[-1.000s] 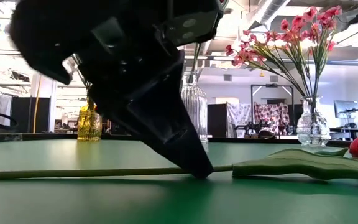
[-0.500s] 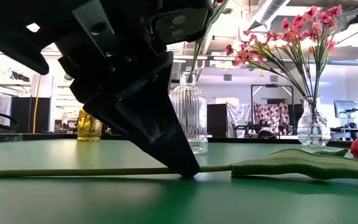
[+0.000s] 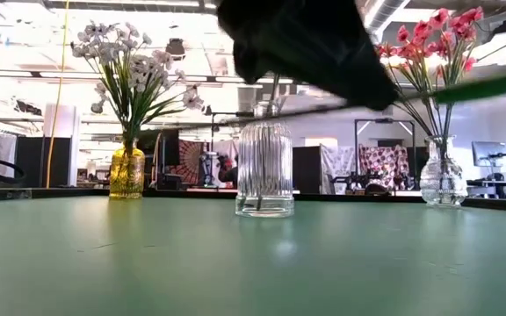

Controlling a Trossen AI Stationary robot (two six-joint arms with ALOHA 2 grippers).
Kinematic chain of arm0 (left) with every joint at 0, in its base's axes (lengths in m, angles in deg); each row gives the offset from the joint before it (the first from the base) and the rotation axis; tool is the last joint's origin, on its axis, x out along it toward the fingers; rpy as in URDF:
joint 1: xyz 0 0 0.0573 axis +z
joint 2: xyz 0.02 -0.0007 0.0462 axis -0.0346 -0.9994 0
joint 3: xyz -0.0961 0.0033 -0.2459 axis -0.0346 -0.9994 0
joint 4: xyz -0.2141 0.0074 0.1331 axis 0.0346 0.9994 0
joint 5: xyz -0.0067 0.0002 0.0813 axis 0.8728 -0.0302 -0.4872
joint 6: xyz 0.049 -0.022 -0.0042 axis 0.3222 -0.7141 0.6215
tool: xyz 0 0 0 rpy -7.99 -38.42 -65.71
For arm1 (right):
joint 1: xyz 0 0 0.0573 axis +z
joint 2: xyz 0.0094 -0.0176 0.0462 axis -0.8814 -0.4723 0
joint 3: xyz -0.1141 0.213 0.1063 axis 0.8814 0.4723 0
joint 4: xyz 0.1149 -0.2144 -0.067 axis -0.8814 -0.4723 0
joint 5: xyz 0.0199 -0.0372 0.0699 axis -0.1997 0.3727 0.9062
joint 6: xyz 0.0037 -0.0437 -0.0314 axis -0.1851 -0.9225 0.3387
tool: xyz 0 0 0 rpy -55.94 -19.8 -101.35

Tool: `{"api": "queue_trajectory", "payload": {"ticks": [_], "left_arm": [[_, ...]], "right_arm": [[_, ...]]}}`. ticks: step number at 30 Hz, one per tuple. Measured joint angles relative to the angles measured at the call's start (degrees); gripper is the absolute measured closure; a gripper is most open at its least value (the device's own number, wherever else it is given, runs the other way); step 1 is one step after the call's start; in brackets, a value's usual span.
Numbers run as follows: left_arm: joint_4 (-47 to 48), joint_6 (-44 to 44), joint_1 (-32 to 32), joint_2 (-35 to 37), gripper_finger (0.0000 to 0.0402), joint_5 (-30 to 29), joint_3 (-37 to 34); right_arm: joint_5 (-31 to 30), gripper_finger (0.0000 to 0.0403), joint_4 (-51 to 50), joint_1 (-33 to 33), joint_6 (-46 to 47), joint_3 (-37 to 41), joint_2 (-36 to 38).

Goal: Sort flowers into vase by color
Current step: Put the red flower into the bottom transparent vase

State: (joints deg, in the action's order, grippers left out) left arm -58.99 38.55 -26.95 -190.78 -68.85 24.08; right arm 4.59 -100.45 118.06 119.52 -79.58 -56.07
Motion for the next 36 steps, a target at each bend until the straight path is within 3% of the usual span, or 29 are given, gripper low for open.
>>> {"api": "queue_trajectory", "payload": {"ticks": [10, 23, 26, 31, 36], "left_arm": [[18.42, -2.18, 2.56, 0.70, 0.0401, -8.03, 11.56], [13.61, 6.06, 2.03, 14.31, 0.0401, -25.69, 12.67], [10.87, 9.74, 1.99, 16.19, 0.0401, -24.84, 12.67], [6.03, 17.41, 2.12, 17.60, 0.0401, -15.38, 12.67], [-2.31, 23.14, 2.25, 17.62, 0.0401, -11.48, 12.67]], "right_arm": [[2.82, 0.0375, 2.84, 2.42, 3.02, 0.00, 0.07], [-0.85, 0.0375, 3.18, 5.28, 4.57, 0.00, 0.15], [-0.93, 0.0375, 3.25, 5.25, 4.57, 0.00, 0.15], [-1.05, 0.0375, 3.23, 5.25, 4.56, 0.00, 0.15], [-1.54, 0.0375, 3.23, 5.25, 4.55, 0.00, 0.15]]}}
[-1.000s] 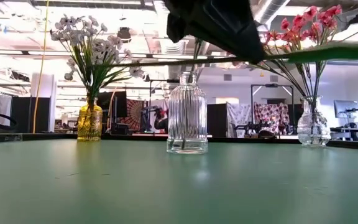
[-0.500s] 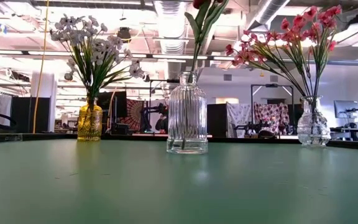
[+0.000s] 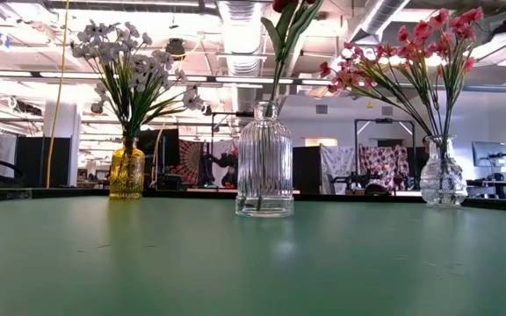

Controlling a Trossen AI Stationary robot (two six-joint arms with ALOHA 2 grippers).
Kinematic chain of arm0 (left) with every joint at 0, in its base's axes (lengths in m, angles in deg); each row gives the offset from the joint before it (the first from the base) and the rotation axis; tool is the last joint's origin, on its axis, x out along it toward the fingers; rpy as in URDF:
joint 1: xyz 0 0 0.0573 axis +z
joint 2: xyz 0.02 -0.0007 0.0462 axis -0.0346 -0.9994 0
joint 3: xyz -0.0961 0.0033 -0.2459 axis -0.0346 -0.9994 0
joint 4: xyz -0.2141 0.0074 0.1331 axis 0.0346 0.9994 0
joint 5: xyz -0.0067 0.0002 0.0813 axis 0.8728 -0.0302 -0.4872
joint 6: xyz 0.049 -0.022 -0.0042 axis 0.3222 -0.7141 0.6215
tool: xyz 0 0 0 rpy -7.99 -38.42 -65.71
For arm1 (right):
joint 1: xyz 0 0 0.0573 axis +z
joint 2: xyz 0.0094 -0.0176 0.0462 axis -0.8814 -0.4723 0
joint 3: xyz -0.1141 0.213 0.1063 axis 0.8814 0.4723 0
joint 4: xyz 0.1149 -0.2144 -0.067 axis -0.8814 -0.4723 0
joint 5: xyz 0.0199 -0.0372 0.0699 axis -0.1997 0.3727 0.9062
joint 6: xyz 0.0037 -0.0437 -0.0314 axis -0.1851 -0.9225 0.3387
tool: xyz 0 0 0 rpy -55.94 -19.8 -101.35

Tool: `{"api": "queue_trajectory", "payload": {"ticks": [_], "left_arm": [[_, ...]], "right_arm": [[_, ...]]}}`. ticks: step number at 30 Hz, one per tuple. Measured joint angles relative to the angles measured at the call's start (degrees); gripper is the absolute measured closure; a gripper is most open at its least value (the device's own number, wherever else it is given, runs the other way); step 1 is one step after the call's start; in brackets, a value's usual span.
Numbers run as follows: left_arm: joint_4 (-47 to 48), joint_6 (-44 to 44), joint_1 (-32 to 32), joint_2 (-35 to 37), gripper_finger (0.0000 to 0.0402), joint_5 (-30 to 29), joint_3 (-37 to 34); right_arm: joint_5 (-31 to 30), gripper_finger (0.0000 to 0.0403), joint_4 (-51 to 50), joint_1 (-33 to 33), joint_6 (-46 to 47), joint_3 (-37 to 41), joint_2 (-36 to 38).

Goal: Sort flowers into vase by color
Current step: Put the red flower into the bottom transparent vase

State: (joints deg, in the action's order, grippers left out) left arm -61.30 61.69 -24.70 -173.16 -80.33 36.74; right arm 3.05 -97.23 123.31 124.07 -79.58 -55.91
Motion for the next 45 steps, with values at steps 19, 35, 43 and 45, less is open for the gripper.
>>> {"api": "queue_trajectory", "payload": {"ticks": [19, 35, 43, 45], "left_arm": [[-37.41, 4.27, 3.81, 11.79, 0.0401, 12.47, -23.66], [-90.59, 7.66, 7.78, 22.85, 0.0401, 12.46, -61.30], [-101.90, 1.53, 13.66, 16.97, 0.0401, 13.50, -66.47], [-101.56, -0.22, 14.74, 14.95, 0.0401, 15.07, -65.86]], "right_arm": [[-2.71, 0.0375, 2.57, 1.90, 0.15, 0.00, -0.22], [-2.61, 0.0375, 1.89, -1.72, -0.45, 0.00, -0.22], [-2.40, 0.0375, 1.45, -3.46, -2.01, 0.00, -0.22], [-2.30, 0.0375, 1.32, -4.10, -2.01, 0.00, -0.22]]}}
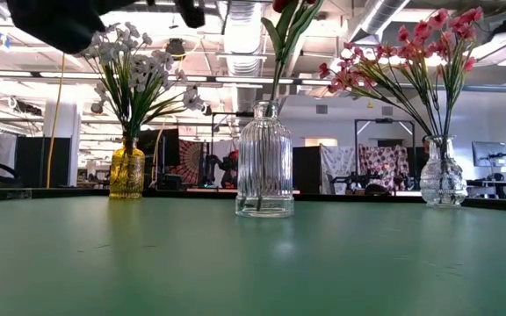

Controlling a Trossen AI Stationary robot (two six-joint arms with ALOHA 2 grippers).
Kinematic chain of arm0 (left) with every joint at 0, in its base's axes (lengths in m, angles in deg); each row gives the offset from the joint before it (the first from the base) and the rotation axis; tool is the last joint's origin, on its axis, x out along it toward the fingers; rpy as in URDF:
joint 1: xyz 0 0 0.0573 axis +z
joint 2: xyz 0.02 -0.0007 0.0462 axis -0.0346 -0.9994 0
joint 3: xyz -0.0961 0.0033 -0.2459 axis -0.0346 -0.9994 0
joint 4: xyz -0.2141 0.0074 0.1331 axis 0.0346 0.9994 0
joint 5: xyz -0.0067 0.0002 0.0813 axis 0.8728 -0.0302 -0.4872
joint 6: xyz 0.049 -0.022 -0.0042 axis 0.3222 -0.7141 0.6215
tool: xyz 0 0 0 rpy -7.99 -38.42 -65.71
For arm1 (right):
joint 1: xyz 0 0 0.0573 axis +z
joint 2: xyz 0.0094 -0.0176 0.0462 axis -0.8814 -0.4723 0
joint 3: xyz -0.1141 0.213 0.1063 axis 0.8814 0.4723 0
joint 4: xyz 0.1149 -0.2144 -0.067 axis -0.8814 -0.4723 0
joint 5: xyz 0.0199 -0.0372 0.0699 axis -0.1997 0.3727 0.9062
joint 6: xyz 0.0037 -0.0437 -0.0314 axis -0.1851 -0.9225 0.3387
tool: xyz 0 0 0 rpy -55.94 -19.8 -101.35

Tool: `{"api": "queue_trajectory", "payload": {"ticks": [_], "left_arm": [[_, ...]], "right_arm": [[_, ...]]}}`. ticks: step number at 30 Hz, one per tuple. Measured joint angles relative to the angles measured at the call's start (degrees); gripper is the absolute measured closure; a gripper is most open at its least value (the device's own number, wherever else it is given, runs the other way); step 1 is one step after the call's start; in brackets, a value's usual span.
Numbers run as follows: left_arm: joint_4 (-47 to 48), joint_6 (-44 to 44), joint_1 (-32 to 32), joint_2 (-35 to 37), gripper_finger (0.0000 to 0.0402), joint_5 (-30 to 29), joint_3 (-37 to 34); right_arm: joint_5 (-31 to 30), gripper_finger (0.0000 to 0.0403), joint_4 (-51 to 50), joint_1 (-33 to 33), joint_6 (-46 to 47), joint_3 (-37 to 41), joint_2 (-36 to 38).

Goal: Sort flowers into vase by color
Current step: Put the red flower into the bottom transparent vase

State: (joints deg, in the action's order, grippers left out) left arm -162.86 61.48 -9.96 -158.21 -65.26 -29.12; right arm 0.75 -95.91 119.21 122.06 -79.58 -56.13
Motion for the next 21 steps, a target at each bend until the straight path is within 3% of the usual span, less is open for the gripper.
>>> {"api": "queue_trajectory", "payload": {"ticks": [13, 21], "left_arm": [[-0.33, -7.99, 2.77, -9.96, 0.0401, 3.39, 2.72], [-0.55, -5.91, 4.07, -10.01, 0.0401, 5.92, 4.30]], "right_arm": [[2.03, 0.0375, 0.19, -0.75, 0.04, 0.00, 0.00], [3.71, 0.0375, 0.13, -0.77, 0.04, 0.00, 0.00]]}}
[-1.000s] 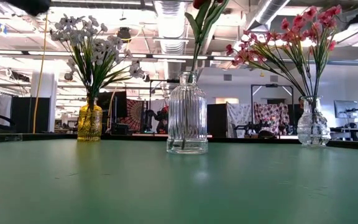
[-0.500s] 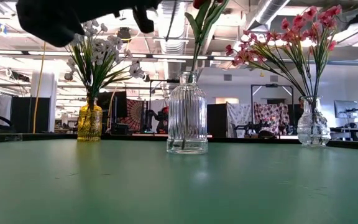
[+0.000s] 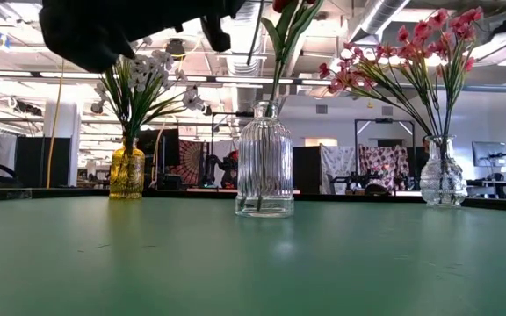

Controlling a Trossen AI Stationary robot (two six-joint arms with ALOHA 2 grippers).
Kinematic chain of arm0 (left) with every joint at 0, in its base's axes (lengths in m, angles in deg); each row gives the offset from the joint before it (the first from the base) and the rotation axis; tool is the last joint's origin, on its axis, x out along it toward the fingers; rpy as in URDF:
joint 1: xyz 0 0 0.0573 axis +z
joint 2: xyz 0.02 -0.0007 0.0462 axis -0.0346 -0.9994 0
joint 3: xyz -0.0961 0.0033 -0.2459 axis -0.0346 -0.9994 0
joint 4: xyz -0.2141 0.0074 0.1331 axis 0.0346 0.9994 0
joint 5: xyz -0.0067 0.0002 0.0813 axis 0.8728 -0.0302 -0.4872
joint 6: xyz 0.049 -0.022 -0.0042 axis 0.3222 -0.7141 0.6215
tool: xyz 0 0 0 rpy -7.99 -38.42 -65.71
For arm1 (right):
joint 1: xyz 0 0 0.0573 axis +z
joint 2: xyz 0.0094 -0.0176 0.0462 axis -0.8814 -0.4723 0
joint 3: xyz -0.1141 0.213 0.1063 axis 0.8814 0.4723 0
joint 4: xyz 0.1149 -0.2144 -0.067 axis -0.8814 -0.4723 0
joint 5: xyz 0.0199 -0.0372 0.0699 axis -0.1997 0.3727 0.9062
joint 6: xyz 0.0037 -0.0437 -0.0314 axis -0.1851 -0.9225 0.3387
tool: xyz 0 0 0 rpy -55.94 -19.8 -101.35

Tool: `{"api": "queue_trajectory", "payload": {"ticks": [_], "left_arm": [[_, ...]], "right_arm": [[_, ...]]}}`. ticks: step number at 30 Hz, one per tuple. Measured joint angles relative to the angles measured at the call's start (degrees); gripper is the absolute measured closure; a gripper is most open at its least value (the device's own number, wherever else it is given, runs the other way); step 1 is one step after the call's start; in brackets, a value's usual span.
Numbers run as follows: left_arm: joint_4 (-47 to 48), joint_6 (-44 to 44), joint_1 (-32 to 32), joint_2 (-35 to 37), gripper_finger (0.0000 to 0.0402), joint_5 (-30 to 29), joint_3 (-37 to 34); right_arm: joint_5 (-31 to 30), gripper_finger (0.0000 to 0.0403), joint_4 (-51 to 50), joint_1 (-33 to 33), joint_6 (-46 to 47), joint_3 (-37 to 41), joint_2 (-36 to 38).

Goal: Sort flowers into vase by color
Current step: Put the red flower into the bottom transparent vase

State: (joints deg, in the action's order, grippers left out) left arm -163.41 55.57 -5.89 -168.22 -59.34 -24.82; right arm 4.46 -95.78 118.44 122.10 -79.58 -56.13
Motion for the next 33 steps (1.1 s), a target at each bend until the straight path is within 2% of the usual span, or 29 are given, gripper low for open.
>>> {"api": "queue_trajectory", "payload": {"ticks": [5, 9, 13, 16, 20, 24, 30, 33], "left_arm": [[0.11, -1.95, 0.89, 0.00, 0.0401, 2.24, 0.15], [0.13, -3.70, 0.15, 0.26, 0.0401, 8.32, 1.77], [0.28, -4.87, -2.45, 0.31, 0.0401, 14.13, 4.80], [0.37, -3.84, -5.23, 0.31, 0.0401, 16.12, 7.34], [4.22, -2.51, -8.77, 0.33, 0.0401, 14.98, 10.96], [13.99, -0.21, -11.75, 0.30, 0.0401, 12.27, 16.55], [28.62, 5.55, -14.40, 0.11, 0.0401, 5.84, 24.78], [30.62, 6.86, -14.75, 0.11, 0.0401, 4.83, 26.53]], "right_arm": [[0.03, 0.0375, -0.17, -0.09, -0.10, 0.00, 0.00], [-1.61, 0.0375, 1.80, -1.52, -2.99, 0.00, 0.19], [-4.14, 0.0375, 9.98, -4.59, -10.03, 0.02, 1.97], [-5.36, 0.0375, 19.23, -7.27, -17.70, 0.02, 3.84], [-5.31, 0.0373, 28.81, -11.11, -24.90, 0.02, 6.27], [-4.93, 0.0367, 31.60, -14.79, -26.96, 0.02, 7.40], [6.11, 0.0339, 32.10, -18.86, -29.34, 0.02, 6.79], [6.87, 0.0307, 32.81, -18.42, -33.26, 0.02, 6.75]]}}
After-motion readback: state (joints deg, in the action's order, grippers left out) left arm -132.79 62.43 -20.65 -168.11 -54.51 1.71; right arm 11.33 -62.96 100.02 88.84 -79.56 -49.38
